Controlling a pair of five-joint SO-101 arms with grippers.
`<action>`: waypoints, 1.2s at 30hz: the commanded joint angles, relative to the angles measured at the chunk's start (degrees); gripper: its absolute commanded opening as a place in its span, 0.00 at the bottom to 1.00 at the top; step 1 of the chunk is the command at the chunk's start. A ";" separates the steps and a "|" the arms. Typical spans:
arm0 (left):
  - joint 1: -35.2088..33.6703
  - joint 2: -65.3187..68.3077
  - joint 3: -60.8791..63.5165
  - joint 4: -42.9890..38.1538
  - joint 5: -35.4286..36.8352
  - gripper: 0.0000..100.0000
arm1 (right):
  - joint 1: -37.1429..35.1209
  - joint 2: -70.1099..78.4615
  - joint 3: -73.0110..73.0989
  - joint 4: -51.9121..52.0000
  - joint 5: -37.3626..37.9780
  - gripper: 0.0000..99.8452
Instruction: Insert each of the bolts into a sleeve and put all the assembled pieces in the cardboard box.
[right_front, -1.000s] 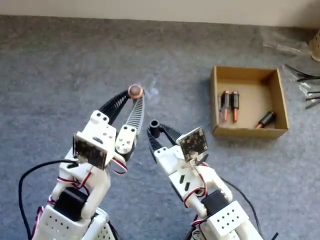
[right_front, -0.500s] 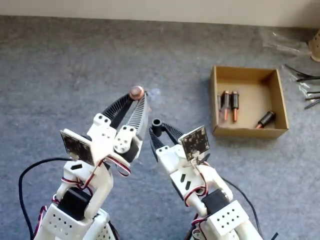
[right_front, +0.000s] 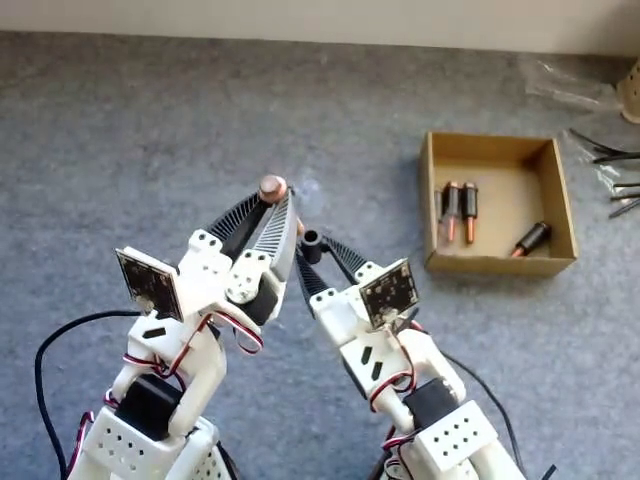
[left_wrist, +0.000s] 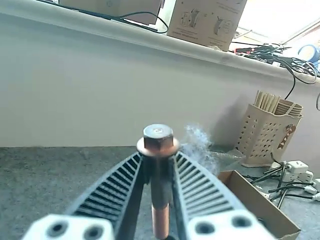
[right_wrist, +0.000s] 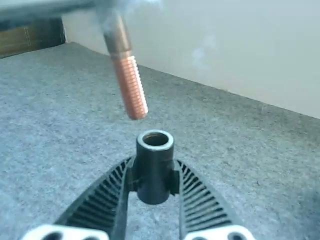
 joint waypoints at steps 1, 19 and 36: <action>0.57 -0.57 -0.13 0.18 0.35 0.00 | -1.10 -0.66 -0.84 -1.54 0.97 0.01; 0.57 -0.66 -0.40 1.76 0.35 0.00 | -1.54 -0.66 -1.98 -1.54 5.71 0.01; 0.66 -0.66 -0.13 3.69 0.35 0.00 | -1.98 -0.57 -1.98 -1.54 5.71 0.01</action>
